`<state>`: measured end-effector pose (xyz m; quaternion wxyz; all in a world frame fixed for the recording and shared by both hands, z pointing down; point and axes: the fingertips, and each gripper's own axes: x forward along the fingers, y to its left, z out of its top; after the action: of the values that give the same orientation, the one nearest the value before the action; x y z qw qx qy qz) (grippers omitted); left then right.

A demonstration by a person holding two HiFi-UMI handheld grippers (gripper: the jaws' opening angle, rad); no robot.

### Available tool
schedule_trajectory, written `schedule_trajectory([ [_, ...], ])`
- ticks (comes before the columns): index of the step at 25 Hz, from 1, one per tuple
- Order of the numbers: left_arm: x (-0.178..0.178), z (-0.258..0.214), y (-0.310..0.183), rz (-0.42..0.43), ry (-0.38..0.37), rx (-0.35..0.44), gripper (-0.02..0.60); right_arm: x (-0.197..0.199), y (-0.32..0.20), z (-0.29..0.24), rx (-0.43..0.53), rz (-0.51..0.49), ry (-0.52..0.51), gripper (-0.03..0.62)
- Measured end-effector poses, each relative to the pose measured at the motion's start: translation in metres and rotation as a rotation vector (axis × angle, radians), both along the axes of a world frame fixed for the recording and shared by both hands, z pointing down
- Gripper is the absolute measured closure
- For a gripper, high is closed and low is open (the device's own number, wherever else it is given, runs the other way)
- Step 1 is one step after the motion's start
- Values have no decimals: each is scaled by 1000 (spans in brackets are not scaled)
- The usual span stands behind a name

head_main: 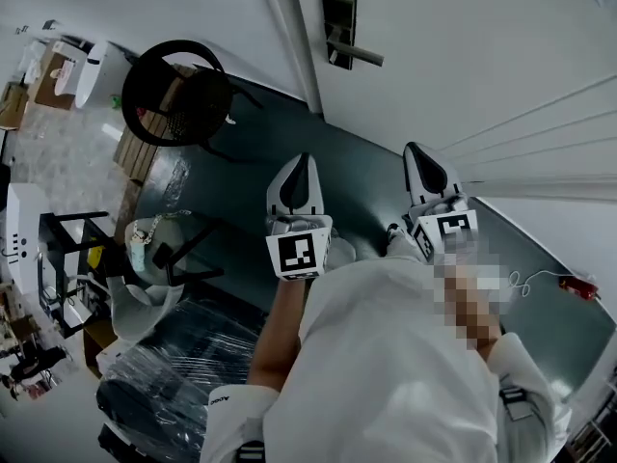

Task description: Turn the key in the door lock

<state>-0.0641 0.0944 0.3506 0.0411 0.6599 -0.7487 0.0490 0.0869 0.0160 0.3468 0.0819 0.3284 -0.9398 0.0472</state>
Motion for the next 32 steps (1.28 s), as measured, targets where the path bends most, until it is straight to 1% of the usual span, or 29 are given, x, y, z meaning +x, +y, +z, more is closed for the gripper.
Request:
schedule_trajectory([
  [5,-18,6,-11,71,11,-3,575,-7,2,0,5,84,13,602],
  [9,-25,7,-18,105,17,-1,574,-11,1,3,2,120,18,602],
  [12,-29,12,-31,119,17,-12,574,-14,-8,2,4,136,13,602],
  [16,-27,22,-55,132,11,-37,574,-13,-27,8,-1,146,13,602],
  [20,-20,26,-76,149,3,-35,574,-8,-50,12,3,166,2,602],
  [25,-22,30,-105,121,3,-48,574,-12,-78,12,10,154,-26,602],
  [29,-20,25,-126,113,-28,-29,574,-14,-101,13,16,153,-37,602],
  [32,-20,30,-137,111,-39,-27,574,-20,-106,12,27,133,-26,602],
])
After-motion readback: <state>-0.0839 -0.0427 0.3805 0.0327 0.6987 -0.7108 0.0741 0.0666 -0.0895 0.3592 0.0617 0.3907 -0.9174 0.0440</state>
